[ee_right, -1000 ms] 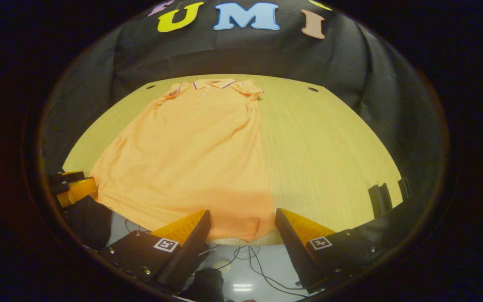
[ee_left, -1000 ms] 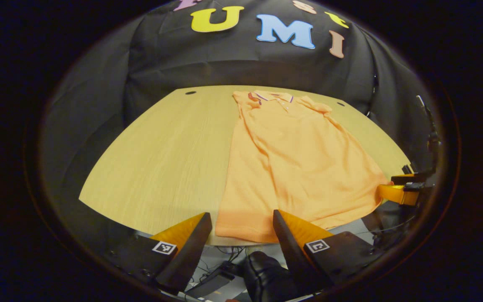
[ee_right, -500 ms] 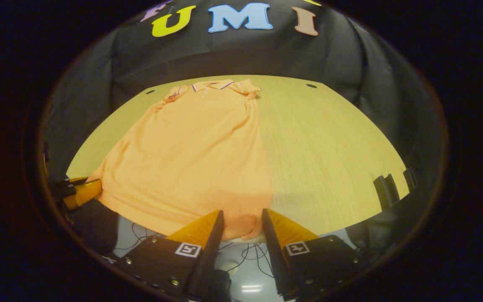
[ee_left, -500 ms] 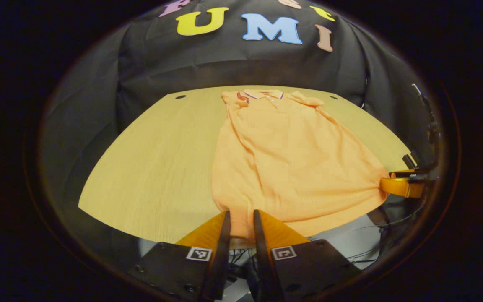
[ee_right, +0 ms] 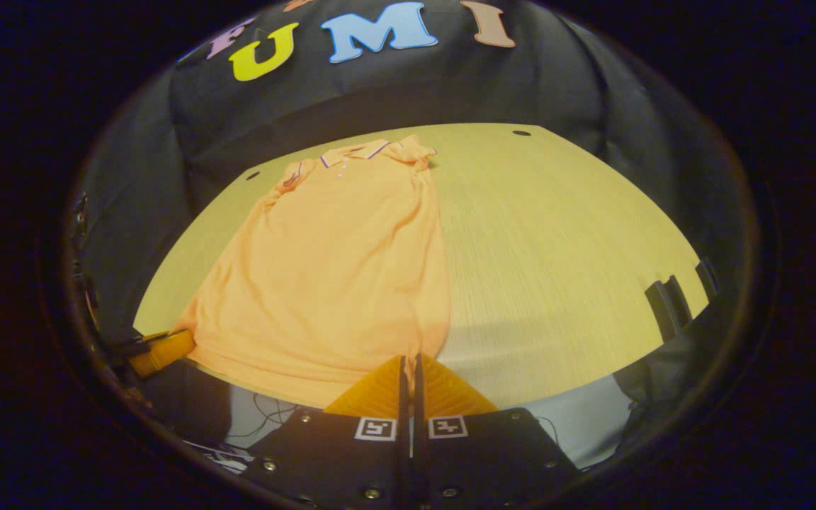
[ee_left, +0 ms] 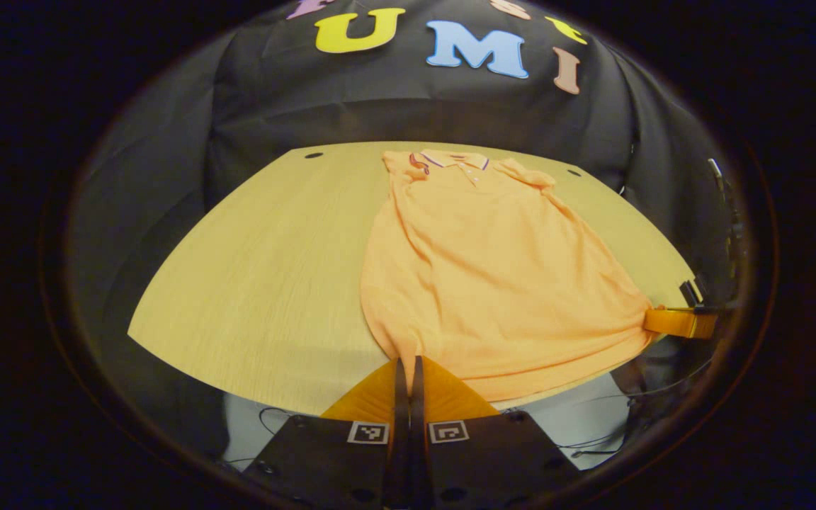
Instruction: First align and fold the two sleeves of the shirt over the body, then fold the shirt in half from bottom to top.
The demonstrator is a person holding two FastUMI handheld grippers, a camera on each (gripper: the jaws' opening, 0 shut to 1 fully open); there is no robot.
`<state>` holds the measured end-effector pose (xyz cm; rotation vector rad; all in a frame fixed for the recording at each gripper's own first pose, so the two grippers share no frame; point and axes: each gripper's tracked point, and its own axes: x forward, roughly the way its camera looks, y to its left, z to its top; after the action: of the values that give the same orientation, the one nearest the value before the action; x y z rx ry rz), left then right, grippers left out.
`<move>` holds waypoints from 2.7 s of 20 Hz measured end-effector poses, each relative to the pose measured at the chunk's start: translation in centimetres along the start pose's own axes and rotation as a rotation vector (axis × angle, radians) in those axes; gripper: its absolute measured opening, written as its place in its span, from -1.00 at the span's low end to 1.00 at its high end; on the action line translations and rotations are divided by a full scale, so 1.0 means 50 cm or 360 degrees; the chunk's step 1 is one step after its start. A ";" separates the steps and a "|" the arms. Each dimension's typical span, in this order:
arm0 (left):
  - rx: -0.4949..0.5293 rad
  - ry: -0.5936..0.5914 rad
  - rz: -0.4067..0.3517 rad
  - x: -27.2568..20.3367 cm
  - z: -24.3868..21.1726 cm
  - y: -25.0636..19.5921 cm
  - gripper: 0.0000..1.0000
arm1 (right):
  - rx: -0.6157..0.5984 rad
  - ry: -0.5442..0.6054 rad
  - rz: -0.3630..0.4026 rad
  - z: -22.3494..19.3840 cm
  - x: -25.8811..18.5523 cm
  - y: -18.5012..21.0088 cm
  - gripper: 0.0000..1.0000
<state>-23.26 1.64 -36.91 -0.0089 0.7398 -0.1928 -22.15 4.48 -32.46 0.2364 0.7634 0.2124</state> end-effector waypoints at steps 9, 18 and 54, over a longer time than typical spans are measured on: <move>-0.0024 -0.0262 0.0041 -0.040 0.199 -0.036 -0.88 | -0.0159 -0.0275 0.0104 0.205 -0.060 0.026 -0.96; -0.0039 -0.0455 -0.0005 0.006 0.438 -0.050 -0.88 | -0.0203 -0.0435 0.0099 0.419 -0.024 0.042 -0.96; 0.0094 -0.0533 -0.0049 0.644 0.846 -0.008 -0.88 | -0.0108 -0.0357 -0.0202 0.827 0.548 0.030 -0.96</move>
<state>28.29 -7.01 -27.14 0.0033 0.3999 -0.2355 26.04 7.91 -21.13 0.1435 0.5451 0.0893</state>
